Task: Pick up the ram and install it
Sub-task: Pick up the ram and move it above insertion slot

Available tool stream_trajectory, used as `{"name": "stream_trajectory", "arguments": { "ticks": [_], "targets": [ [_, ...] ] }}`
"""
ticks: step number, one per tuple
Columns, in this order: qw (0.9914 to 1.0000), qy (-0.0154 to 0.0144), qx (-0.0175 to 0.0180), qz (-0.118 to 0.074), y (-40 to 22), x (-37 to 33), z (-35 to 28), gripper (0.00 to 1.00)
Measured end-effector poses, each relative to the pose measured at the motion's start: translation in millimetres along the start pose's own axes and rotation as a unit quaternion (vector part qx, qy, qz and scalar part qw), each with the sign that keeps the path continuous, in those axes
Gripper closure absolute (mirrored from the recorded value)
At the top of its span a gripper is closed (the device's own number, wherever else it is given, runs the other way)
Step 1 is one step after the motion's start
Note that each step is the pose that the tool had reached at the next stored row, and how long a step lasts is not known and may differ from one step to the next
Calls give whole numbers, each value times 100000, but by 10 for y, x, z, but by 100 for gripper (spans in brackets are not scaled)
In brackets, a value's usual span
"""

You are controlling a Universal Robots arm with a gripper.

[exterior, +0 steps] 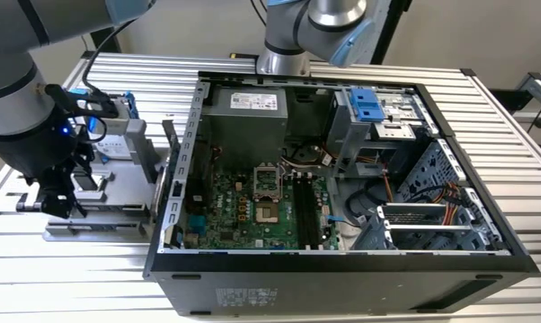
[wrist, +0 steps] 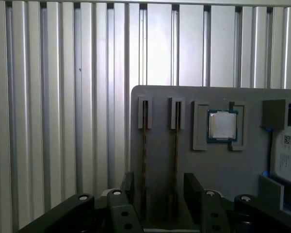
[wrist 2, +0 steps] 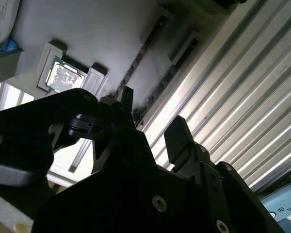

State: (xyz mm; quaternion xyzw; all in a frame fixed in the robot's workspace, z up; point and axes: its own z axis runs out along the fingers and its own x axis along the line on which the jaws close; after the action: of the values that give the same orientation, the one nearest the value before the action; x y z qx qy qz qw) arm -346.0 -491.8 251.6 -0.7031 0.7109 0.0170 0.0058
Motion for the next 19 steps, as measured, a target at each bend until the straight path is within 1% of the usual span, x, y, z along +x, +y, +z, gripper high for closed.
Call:
{"name": "stream_trajectory", "arguments": {
  "ticks": [11,19],
  "targets": [
    [100000,3,-4,40,-2,63,118,0],
    [99998,-10,19,658,-3,76,211,0]
  ]
}}
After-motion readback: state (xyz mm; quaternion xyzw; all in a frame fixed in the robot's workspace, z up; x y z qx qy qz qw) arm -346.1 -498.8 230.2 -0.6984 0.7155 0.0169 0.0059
